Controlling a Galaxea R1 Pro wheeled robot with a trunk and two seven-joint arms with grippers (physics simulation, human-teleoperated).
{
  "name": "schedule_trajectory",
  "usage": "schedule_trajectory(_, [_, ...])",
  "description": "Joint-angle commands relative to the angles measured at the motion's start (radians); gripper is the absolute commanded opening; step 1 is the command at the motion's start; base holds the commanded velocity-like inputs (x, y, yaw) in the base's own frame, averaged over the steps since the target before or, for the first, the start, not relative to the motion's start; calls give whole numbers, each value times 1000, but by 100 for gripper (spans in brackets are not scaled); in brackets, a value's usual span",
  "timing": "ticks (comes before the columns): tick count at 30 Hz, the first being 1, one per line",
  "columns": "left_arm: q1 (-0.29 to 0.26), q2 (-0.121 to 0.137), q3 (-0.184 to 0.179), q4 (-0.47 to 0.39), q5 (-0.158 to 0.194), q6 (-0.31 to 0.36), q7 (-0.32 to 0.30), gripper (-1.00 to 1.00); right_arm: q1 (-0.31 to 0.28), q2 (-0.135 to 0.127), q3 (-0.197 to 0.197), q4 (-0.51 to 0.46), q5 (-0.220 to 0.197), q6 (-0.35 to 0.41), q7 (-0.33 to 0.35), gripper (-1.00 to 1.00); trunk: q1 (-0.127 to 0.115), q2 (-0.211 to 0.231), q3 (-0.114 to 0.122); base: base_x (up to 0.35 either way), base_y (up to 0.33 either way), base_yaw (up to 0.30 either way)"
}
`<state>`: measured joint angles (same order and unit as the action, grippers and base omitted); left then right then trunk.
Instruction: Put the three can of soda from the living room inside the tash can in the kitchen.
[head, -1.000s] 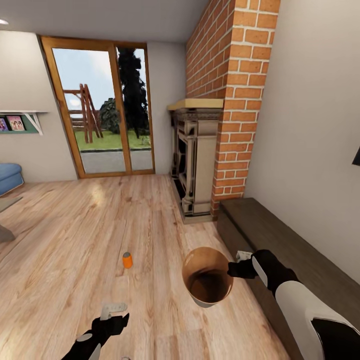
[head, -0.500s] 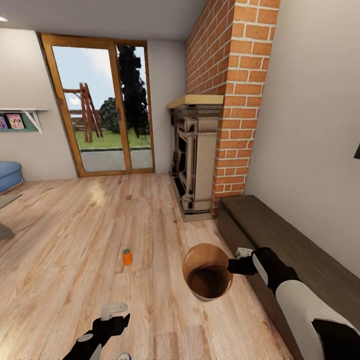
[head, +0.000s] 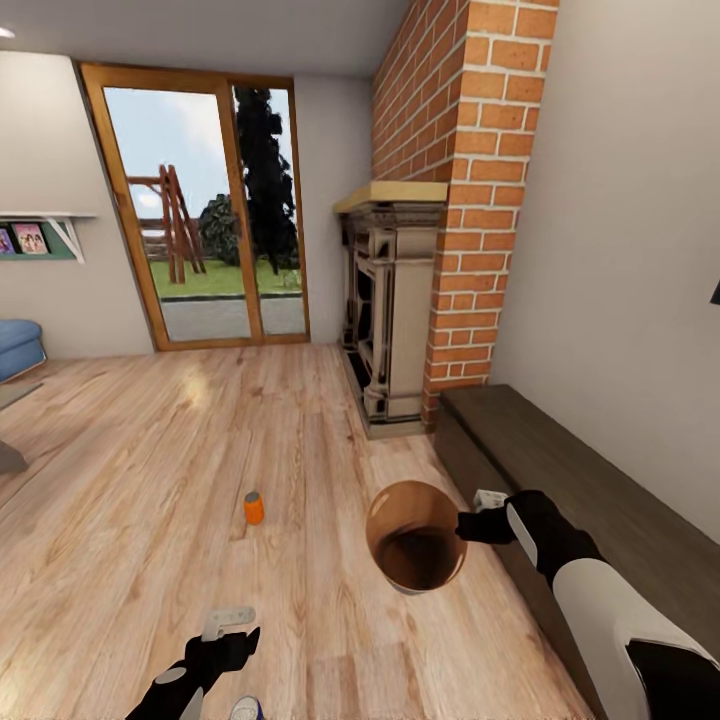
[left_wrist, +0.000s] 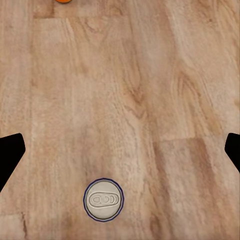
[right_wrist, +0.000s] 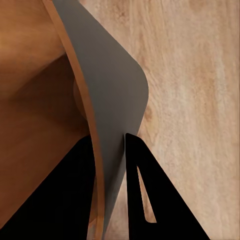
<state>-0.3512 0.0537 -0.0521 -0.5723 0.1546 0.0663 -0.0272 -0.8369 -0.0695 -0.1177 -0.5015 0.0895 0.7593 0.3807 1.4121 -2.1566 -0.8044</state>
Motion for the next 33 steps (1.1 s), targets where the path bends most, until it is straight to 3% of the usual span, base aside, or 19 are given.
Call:
schedule_trajectory(1, [0,0,0,0,0,0,0,100,-1,0,-3,-1,-29,6,8,-100,4,-7,-3,0,0,0])
schedule_trajectory(6, [0,0,0,0,1,1,0,100,-4,1,-3,-1,-27,55,18,-100,23,-42,-19,0,0,0])
schedule_trajectory(10, [0,0,0,-1,2,1,0,100,-27,-3,-5,-3,-27,188,25,-100,38,-70,-31,0,0,0])
schedule_trajectory(15, [0,0,0,0,2,0,0,100,-80,-8,-6,-3,-29,288,31,-100,58,-105,-47,0,0,0])
schedule_trajectory(26, [0,0,0,0,2,0,1,100,-178,-13,-7,12,-25,288,38,-100,100,-182,-81,0,0,0])
schedule_trajectory(33, [0,0,0,0,2,0,1,100,-185,-12,-7,10,-24,288,37,-100,127,-231,-103,0,0,0])
